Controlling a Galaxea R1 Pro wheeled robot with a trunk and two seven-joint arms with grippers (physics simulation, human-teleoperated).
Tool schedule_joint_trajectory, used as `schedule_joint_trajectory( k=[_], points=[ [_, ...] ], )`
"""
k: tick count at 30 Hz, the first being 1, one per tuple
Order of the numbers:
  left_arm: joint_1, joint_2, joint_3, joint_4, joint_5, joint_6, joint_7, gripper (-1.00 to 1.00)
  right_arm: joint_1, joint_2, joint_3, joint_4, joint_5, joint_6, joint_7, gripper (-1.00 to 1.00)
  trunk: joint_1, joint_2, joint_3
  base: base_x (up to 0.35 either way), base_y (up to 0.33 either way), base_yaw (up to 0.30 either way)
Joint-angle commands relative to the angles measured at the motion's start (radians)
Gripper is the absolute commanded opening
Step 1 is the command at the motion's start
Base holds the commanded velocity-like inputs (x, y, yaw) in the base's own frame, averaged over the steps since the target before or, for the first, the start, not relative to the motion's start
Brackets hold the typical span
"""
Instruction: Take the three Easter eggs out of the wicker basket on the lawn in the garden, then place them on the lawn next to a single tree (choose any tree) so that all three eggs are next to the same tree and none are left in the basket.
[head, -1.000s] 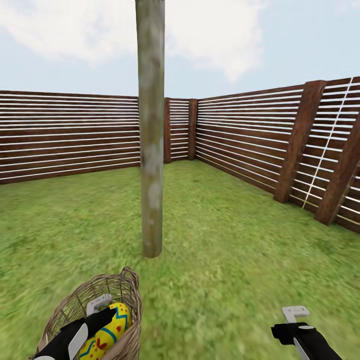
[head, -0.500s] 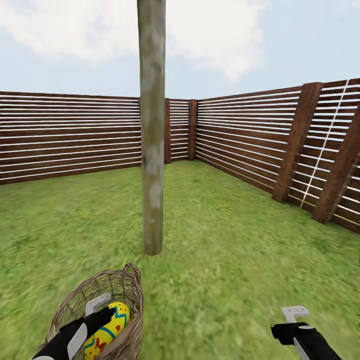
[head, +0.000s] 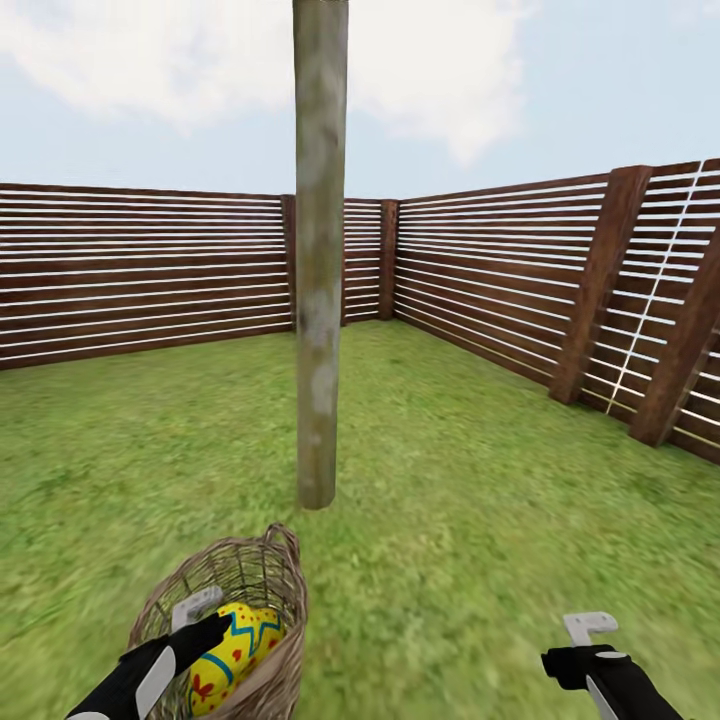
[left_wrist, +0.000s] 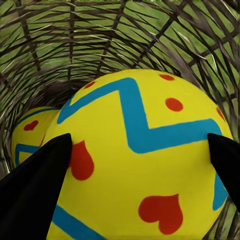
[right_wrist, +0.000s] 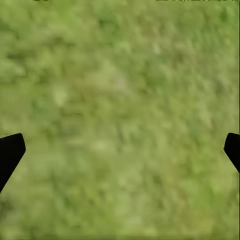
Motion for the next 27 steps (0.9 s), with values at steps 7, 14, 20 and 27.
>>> schedule_joint_trajectory(
  k=[7,14,20,27],
  points=[
    [0.000,-0.001,0.007,-0.002,0.006,0.017,-0.005,-1.00,0.000,-0.001,0.005,-0.001,-0.007,0.005,-0.004,1.00,-0.027,0.049,0.021,0.000,0.001,0.000],
    [0.000,-0.001,0.008,-0.001,0.005,0.019,-0.004,-1.00,0.000,-0.001,0.004,-0.001,-0.007,0.005,-0.004,1.00,-0.054,0.098,0.043,0.000,0.000,0.000],
    [0.000,0.000,0.007,-0.002,0.007,0.019,-0.008,-1.00,0.000,-0.002,0.004,-0.001,-0.007,0.005,-0.004,1.00,-0.077,0.140,0.062,0.000,0.000,0.000],
    [0.000,0.001,0.007,-0.002,0.007,0.018,-0.011,-1.00,0.000,-0.002,0.004,-0.001,-0.007,0.005,-0.004,1.00,-0.104,0.189,0.084,0.000,0.000,0.000]
  ],
)
